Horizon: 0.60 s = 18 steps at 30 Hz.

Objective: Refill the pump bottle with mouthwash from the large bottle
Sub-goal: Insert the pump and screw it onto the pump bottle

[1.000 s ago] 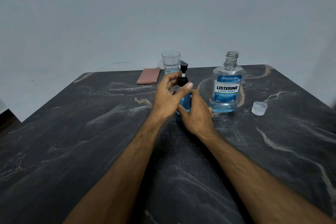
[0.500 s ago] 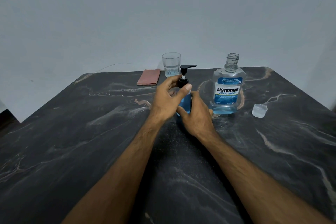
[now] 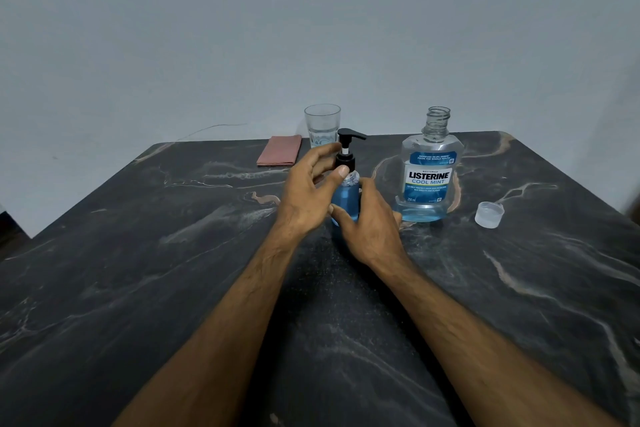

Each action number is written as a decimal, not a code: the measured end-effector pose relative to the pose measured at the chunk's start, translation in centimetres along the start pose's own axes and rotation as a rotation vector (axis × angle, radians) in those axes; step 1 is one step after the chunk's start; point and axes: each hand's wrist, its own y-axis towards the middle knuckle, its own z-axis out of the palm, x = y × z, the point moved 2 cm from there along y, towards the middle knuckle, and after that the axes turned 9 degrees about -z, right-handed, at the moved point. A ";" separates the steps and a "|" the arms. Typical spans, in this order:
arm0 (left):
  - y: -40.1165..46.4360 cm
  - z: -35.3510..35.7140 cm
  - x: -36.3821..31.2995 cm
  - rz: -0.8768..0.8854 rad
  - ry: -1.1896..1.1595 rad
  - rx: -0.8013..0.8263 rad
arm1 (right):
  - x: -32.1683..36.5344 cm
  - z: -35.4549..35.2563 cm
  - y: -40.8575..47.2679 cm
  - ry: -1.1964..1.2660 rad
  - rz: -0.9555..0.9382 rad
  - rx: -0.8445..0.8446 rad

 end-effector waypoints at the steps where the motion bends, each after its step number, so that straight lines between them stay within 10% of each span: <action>1: -0.1 0.1 0.0 -0.001 0.000 -0.006 | 0.0 0.0 0.0 0.003 0.001 0.000; 18: 0.3 0.1 0.1 -0.039 -0.062 0.044 | 0.2 -0.1 0.0 -0.007 -0.039 0.017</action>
